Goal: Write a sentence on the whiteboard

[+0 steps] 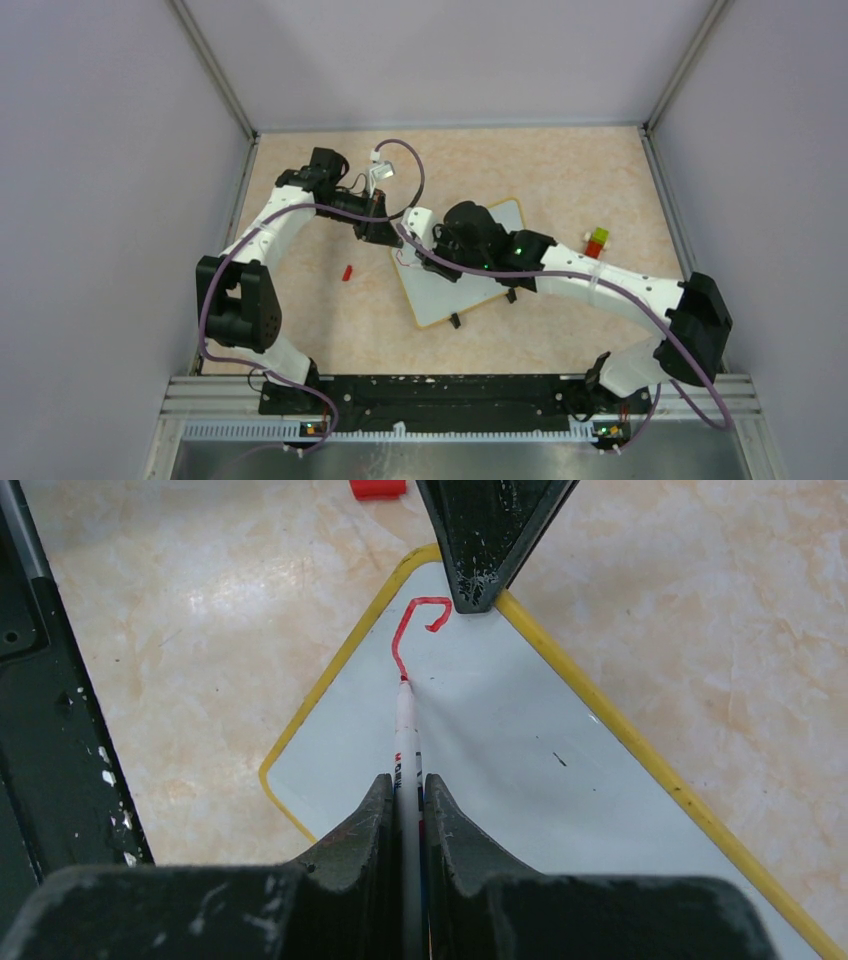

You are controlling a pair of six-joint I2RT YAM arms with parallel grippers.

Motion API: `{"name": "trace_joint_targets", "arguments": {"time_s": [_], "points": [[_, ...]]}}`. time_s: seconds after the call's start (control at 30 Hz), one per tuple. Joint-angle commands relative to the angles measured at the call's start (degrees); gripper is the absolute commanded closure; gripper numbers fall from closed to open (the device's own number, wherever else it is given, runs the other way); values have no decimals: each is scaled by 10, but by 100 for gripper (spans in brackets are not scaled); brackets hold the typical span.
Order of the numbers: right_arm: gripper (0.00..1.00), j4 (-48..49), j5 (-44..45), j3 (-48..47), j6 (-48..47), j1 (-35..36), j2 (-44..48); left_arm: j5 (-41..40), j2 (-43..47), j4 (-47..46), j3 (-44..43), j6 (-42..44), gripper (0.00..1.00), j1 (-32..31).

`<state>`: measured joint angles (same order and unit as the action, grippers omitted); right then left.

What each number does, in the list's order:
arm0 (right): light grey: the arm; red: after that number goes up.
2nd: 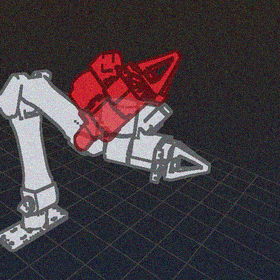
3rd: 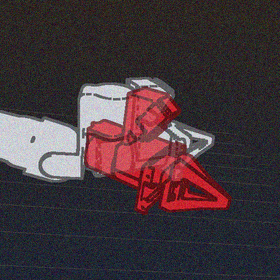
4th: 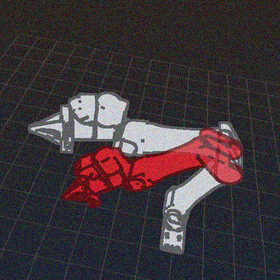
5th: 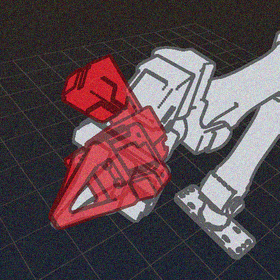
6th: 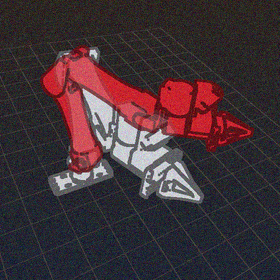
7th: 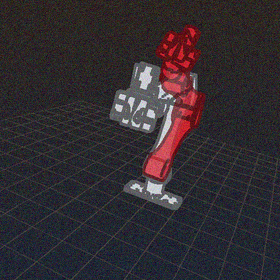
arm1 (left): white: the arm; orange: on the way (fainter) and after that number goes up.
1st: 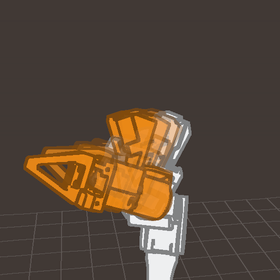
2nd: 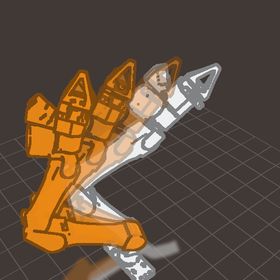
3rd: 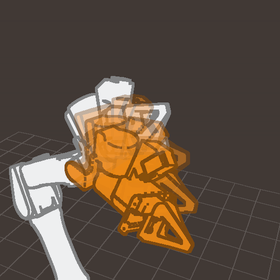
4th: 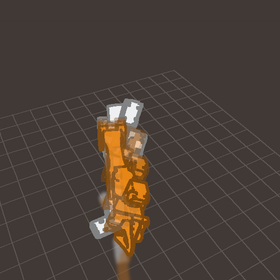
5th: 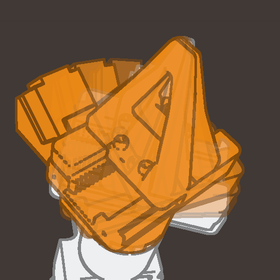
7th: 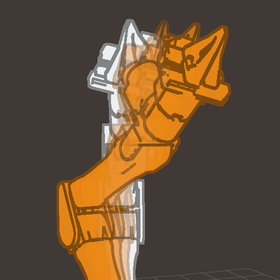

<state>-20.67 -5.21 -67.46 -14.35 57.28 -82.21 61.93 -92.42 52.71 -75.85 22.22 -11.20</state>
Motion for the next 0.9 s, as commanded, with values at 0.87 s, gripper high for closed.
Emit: {"name": "trace_joint_targets", "arguments": {"time_s": [0.87], "points": [[100, 0, 7, -32, -4, 7, 37, 5, 4, 2, -12, -2, 100, -4]]}}
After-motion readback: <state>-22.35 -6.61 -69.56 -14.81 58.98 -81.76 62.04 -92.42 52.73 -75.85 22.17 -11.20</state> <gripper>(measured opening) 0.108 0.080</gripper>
